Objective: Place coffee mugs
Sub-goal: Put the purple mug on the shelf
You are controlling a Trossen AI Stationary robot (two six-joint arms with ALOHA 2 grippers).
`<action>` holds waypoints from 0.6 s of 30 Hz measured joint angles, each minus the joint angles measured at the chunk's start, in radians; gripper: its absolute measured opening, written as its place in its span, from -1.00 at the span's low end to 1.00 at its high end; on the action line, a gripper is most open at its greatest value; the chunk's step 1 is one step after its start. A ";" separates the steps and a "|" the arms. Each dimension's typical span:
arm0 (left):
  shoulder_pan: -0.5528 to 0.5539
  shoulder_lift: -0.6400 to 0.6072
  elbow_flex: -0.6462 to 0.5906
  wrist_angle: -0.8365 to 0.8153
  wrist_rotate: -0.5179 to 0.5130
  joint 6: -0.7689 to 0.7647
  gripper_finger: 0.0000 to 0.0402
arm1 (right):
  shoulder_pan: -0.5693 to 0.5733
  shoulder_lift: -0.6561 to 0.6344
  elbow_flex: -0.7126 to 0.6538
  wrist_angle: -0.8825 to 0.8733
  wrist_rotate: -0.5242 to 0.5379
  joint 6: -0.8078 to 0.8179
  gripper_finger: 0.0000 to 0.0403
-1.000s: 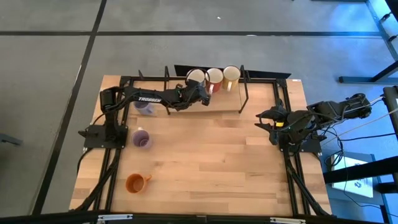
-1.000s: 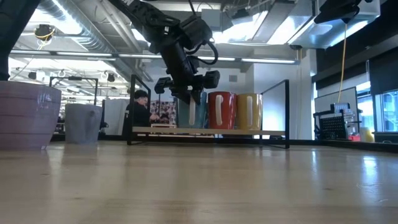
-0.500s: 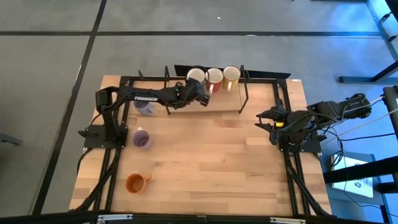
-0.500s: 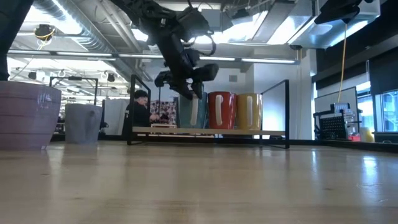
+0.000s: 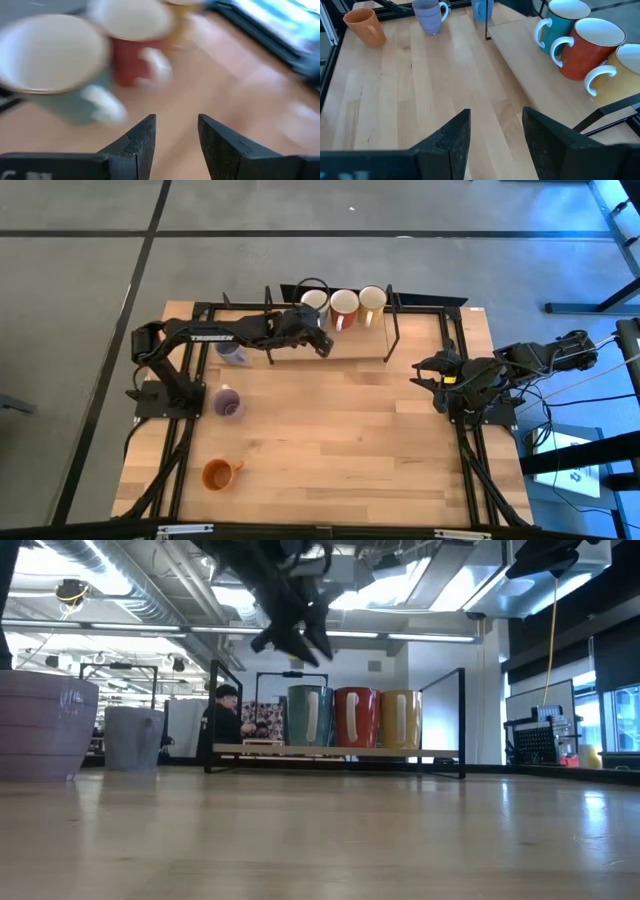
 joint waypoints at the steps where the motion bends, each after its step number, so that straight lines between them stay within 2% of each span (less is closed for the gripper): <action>1: -0.010 -0.019 0.000 -0.004 0.052 0.011 -0.29 | 0.000 0.000 0.000 0.000 0.000 0.000 -0.18; 4: -0.045 -0.086 0.001 -0.022 0.207 0.009 -0.29 | 0.000 0.000 0.000 0.000 0.000 0.000 -0.18; 8: -0.114 -0.173 0.001 -0.090 0.307 -0.060 -0.29 | 0.000 0.000 0.000 0.000 0.000 -0.001 -0.18; 14: -0.227 -0.273 0.001 -0.253 0.380 -0.252 -0.30 | 0.000 0.001 0.000 -0.006 -0.011 -0.005 -0.18; 18: -0.334 -0.319 0.000 -0.451 0.392 -0.476 -0.31 | 0.000 0.002 0.000 -0.007 -0.037 -0.011 -0.18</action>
